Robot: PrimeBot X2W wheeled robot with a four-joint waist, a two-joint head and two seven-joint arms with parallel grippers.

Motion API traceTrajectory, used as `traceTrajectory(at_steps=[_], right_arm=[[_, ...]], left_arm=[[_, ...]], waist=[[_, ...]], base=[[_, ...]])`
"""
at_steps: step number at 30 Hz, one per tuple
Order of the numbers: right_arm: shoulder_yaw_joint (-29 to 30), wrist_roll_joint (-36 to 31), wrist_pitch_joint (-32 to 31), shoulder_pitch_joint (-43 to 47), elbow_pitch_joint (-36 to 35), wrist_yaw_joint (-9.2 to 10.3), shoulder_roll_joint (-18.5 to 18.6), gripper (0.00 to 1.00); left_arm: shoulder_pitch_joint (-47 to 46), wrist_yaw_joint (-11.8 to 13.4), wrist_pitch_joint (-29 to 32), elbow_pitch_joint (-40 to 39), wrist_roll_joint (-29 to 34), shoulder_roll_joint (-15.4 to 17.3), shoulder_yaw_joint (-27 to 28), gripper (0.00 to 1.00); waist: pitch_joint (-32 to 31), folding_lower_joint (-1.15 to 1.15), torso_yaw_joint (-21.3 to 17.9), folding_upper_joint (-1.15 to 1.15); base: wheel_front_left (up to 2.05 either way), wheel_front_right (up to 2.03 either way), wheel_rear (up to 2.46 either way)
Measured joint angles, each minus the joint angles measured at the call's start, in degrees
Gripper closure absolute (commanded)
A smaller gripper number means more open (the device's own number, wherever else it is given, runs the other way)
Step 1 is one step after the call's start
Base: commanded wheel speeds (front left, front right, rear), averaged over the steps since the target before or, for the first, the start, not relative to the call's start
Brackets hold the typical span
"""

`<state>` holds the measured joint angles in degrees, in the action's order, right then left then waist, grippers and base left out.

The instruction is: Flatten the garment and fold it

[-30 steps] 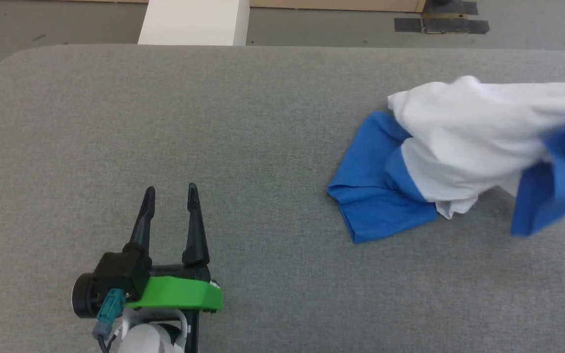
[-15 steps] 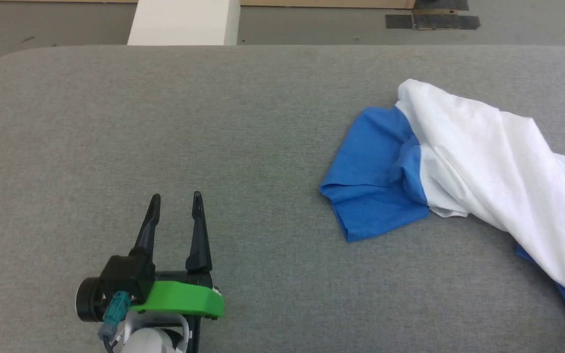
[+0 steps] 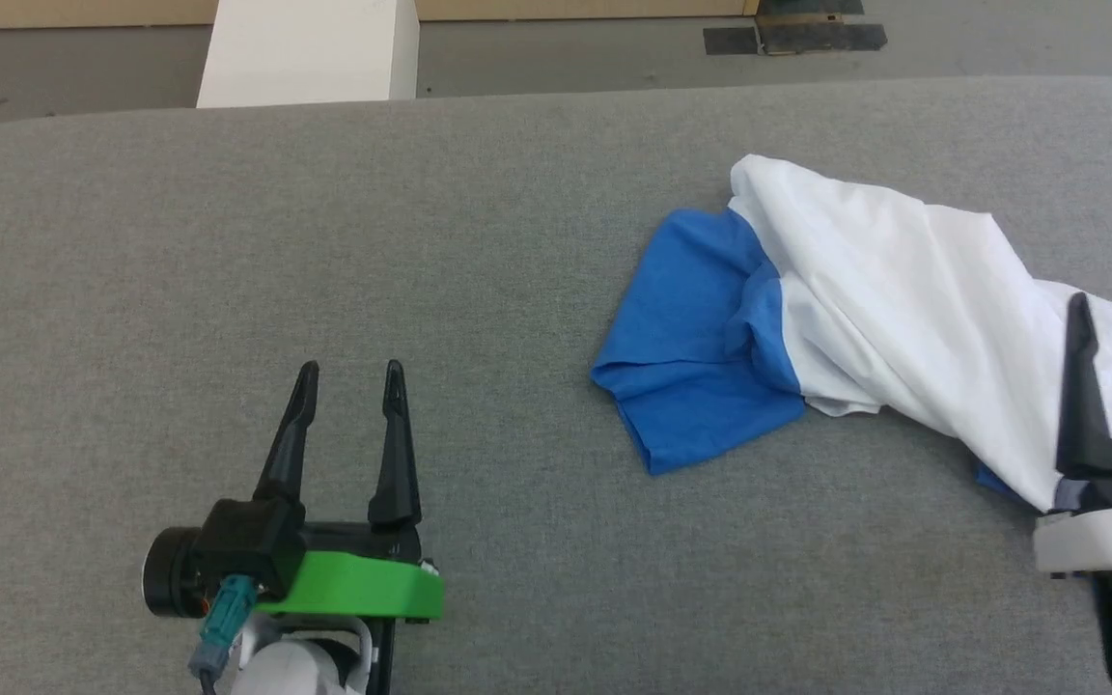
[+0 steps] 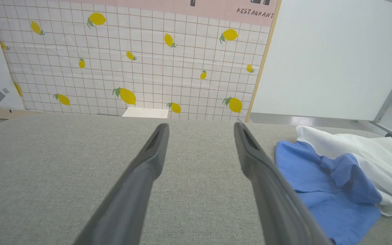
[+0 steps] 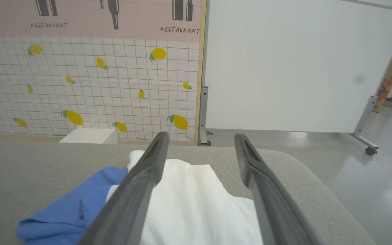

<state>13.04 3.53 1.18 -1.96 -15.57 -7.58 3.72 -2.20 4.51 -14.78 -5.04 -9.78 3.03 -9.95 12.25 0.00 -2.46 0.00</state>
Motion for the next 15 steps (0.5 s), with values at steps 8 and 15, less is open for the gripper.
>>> traceTrajectory(at_steps=[8,15], right_arm=[[-2.5,3.2,3.2,1.5,1.5,0.0,-0.8,0.0],[-0.7,3.0,3.7,1.5,1.9,0.0,-0.8,0.0]], left_arm=[[-0.1,0.0,0.0,-1.2,1.3,0.0,-0.8,0.0],[-6.9,-3.0,3.0,4.5,3.6,0.6,-4.3,0.0]], waist=[[1.5,0.0,0.3,0.0],[2.4,0.0,0.7,0.0]], base=[[0.0,0.0,0.0],[0.0,0.0,0.0]])
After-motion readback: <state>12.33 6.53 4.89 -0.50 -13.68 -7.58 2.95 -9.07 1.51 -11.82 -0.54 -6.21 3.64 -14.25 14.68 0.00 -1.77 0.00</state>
